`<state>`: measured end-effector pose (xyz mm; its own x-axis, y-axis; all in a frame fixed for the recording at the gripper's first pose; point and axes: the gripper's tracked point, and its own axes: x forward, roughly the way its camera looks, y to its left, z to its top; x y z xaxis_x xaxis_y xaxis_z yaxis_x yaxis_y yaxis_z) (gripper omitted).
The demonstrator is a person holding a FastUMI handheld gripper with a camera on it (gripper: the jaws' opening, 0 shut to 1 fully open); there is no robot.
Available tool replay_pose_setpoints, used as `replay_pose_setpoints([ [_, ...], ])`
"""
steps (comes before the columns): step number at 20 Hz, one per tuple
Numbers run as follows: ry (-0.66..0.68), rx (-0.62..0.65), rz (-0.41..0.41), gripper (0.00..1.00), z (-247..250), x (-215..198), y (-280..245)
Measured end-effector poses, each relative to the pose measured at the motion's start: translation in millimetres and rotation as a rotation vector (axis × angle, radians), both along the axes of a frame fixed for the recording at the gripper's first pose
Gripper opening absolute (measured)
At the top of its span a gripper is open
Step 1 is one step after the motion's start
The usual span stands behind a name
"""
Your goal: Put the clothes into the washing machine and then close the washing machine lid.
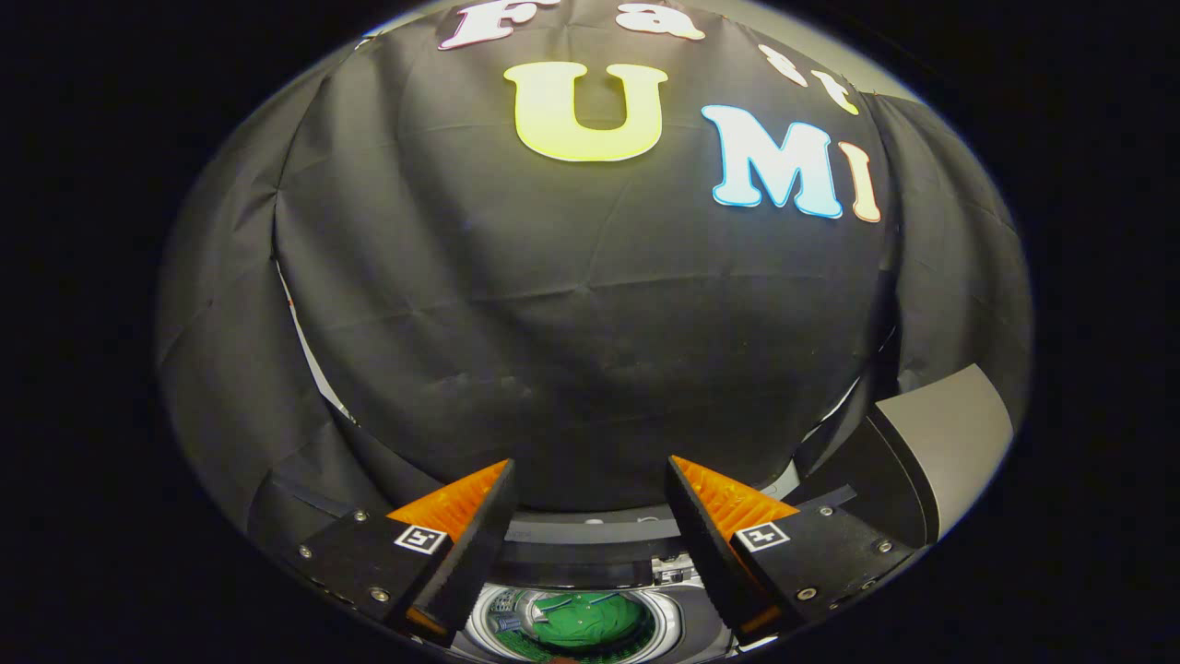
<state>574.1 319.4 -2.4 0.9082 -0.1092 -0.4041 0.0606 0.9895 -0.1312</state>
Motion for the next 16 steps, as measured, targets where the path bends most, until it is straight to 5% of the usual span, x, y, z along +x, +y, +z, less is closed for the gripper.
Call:
replay_pose_setpoints([
  [16, -0.092, -0.010, 0.026, 0.98, -7.2, -51.1, -0.7],
])
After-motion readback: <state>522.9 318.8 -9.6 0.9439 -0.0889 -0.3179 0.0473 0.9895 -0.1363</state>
